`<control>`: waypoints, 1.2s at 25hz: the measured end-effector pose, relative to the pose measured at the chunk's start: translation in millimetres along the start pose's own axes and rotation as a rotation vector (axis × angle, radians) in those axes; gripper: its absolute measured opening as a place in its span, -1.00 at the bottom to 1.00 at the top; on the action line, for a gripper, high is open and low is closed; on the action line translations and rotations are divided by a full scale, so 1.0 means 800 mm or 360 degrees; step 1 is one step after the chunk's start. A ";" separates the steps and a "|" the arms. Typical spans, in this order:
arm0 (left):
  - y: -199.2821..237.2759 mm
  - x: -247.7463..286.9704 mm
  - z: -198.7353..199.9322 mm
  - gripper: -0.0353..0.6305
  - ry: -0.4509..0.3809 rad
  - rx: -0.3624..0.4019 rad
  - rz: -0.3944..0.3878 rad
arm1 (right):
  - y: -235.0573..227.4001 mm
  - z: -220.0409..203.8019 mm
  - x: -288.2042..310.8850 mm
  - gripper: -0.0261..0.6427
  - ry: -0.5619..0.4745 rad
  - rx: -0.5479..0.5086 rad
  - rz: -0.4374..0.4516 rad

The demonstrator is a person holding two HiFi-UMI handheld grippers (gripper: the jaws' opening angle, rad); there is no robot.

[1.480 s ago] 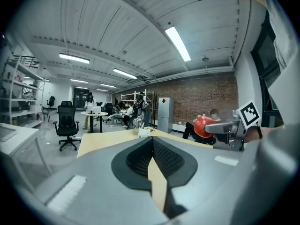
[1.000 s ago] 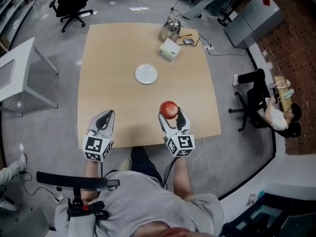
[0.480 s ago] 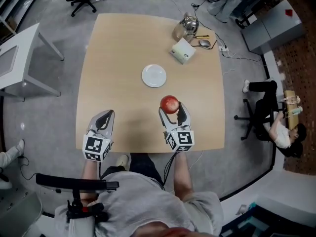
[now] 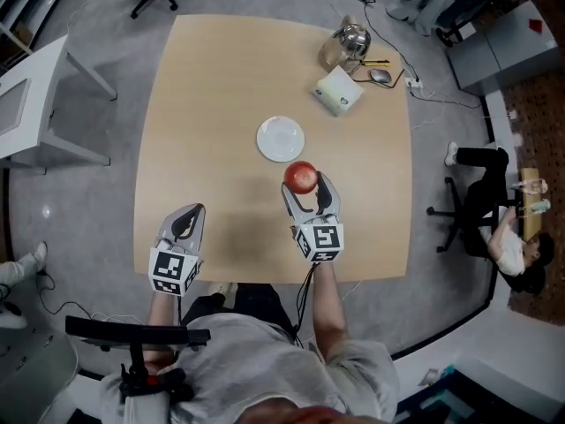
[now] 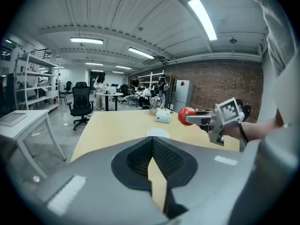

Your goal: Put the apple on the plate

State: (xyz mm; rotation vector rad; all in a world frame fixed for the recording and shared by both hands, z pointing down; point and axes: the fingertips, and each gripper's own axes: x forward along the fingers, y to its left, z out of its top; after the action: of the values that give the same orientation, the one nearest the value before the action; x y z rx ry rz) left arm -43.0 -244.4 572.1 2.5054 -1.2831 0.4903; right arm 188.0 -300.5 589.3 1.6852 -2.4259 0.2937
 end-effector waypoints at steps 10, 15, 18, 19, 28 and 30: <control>0.010 0.037 -0.025 -0.83 0.0094 -0.0048 0.0009 | -0.030 -0.031 0.069 0.18 0.0033 -0.0043 0.0020; 0.015 0.049 -0.034 -0.83 0.0129 -0.0073 0.0004 | -0.039 -0.047 0.100 0.18 0.0070 -0.0053 0.0028; 0.017 0.058 -0.040 -0.83 0.0146 -0.0087 0.0003 | -0.046 -0.058 0.117 0.18 0.0089 -0.0057 0.0031; 0.019 0.063 -0.043 -0.83 0.0152 -0.0093 0.0002 | -0.050 -0.064 0.124 0.18 0.0099 -0.0060 0.0032; 0.029 0.076 -0.061 -0.83 0.0217 -0.0130 0.0018 | -0.062 -0.098 0.167 0.18 0.0173 -0.0060 0.0051; 0.029 0.075 -0.065 -0.83 0.0226 -0.0138 0.0022 | -0.061 -0.103 0.172 0.18 0.0182 -0.0056 0.0052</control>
State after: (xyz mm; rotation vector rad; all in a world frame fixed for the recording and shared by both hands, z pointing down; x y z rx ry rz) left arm -38.1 -280.6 646.6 2.3470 -1.2415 0.5916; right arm 188.4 -420.1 706.3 1.5710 -2.3634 0.3404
